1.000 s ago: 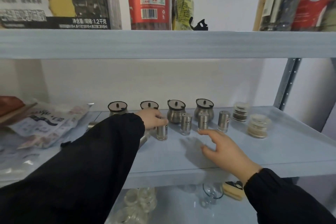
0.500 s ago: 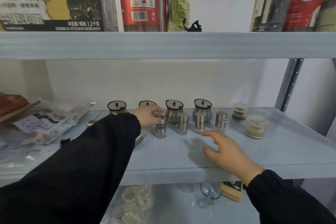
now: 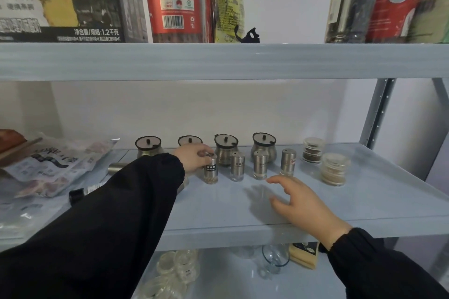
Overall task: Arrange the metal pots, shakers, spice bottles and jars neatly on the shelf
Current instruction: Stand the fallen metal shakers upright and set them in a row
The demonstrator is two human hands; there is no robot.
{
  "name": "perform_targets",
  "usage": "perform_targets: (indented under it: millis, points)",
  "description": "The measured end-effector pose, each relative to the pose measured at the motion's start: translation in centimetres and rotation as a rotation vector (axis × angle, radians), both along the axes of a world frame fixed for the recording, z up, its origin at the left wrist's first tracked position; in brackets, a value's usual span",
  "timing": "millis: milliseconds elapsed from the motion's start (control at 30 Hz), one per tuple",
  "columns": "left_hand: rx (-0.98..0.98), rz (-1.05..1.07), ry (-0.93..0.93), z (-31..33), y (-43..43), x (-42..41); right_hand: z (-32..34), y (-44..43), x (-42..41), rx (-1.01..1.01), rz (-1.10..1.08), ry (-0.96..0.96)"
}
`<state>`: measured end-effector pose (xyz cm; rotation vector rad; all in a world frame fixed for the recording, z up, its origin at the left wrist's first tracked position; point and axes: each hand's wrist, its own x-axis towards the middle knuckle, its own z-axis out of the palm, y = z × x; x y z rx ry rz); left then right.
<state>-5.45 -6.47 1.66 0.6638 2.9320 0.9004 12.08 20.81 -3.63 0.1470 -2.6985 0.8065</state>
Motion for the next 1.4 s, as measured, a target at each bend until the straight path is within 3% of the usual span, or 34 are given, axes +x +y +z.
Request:
perform_targets:
  millis: [267,400,667,867,1100,1300,1400]
  points:
    - [-0.054,-0.014,0.047,-0.3,0.5,-0.4,-0.5,0.2,0.0,0.009,-0.005,-0.017]
    - [0.018,0.038,0.035,1.2,-0.9,0.1,-0.3,-0.2,-0.7,0.05,0.014,-0.025]
    - [-0.426,0.065,0.028,1.0,-5.7,2.1,0.8,-4.4,-2.9,0.087,0.131,-0.007]
    - [-0.544,0.095,-0.051,-0.4,-6.8,3.6,1.3,-6.7,-3.5,0.118,0.19,0.014]
    - [-0.5,0.131,-0.015,-0.9,-8.0,3.8,1.1,-7.0,-3.7,0.104,0.224,0.016]
    - [-0.179,0.197,0.096,0.9,-8.3,3.3,0.9,-6.3,-3.6,0.095,0.217,0.028]
    - [-0.12,0.206,0.101,0.9,-7.6,3.5,0.6,-6.0,-3.5,0.086,0.21,0.029]
